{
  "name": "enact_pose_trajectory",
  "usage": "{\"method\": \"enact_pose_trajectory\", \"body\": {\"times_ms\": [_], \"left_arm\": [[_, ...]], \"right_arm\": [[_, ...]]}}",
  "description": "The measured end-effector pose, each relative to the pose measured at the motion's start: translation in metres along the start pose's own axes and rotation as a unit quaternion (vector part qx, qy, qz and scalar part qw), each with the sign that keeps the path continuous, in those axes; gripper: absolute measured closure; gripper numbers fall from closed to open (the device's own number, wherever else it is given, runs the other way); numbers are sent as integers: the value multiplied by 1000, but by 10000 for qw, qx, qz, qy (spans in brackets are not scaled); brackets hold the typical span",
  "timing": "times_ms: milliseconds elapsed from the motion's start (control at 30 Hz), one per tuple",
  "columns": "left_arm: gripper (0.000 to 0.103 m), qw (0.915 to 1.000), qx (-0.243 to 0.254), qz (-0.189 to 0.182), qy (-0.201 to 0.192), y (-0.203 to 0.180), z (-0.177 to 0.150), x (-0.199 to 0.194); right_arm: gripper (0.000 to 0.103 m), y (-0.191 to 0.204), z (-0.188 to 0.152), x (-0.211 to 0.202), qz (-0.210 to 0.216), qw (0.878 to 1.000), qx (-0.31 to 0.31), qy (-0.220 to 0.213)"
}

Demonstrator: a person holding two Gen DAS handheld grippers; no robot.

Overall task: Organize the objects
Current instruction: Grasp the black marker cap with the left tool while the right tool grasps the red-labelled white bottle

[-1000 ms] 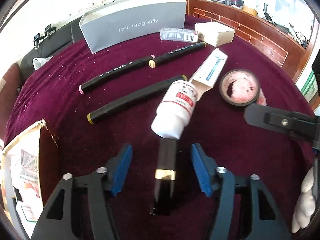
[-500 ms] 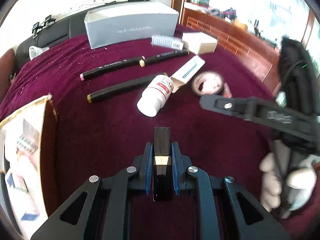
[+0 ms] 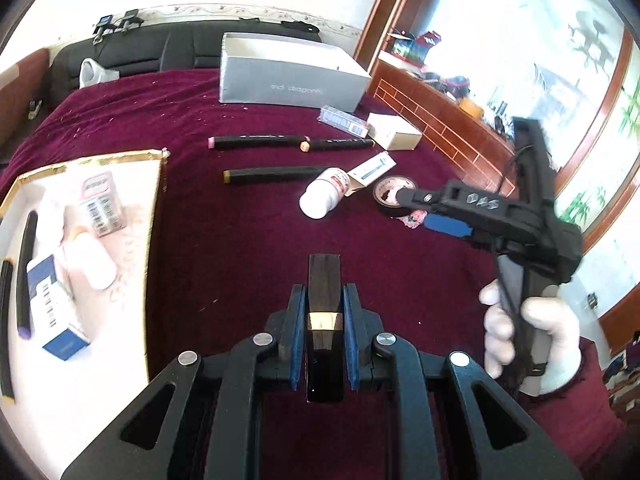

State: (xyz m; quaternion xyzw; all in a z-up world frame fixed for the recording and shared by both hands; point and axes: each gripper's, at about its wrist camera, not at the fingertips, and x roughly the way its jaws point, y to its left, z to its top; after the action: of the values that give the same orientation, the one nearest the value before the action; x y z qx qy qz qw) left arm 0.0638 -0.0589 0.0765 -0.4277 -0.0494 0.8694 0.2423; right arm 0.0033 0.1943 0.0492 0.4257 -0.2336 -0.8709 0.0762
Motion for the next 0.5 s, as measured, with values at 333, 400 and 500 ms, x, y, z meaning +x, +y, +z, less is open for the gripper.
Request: {"method": "enact_pose_trajectory", "body": {"times_ms": [333,400,500], "left_arm": [[89,9986,-502,-58,-140,38,-12,-20],[89,9983,-540,-46,-197,45,-13,-25],[89,9978,-614,-63,-238,55,-15,-28]], "right_arm": [[32,69,7,41,-126,9983,-295,478],[41,72,10,57,-311,9977,-135,595],[56,78,13,72,-600,9960,-89,659]]}}
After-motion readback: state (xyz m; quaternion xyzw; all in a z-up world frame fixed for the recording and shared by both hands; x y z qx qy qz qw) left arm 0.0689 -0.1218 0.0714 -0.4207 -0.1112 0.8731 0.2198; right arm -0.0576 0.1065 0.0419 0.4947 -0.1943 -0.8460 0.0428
